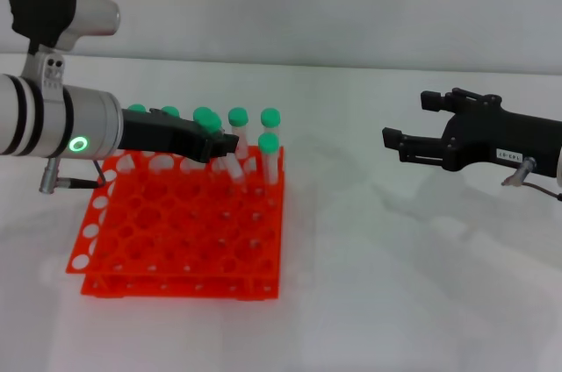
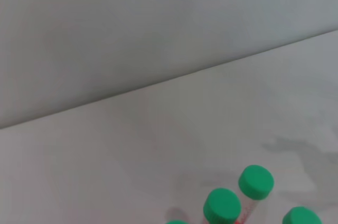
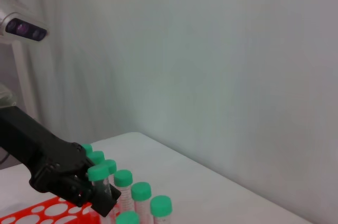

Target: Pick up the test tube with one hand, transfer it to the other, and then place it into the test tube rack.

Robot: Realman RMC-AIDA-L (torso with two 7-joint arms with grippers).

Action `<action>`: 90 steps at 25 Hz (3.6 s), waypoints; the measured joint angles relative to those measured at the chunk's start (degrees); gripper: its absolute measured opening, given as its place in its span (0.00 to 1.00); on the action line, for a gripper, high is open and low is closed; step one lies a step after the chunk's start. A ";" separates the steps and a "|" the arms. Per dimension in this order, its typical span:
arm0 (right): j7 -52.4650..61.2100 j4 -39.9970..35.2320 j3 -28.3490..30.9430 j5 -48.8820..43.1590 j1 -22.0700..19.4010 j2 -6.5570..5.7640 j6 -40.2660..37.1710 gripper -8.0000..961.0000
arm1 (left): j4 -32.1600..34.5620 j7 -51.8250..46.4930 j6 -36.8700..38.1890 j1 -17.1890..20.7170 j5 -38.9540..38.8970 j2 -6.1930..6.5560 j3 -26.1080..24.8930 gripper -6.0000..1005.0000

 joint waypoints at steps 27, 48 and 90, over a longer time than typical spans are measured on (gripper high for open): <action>-0.02 0.48 0.01 -0.18 -0.76 -0.16 0.61 0.90 | -0.87 -0.17 1.53 -0.19 0.38 -0.26 2.39 0.38; -0.02 0.54 -0.22 0.01 -1.29 -0.17 0.94 0.90 | -0.10 1.80 1.48 0.07 -3.65 -0.21 6.22 0.53; -56.74 53.89 56.46 13.64 -5.61 -0.53 38.29 0.89 | -43.21 95.00 -32.50 30.24 -72.82 -0.22 -23.40 0.53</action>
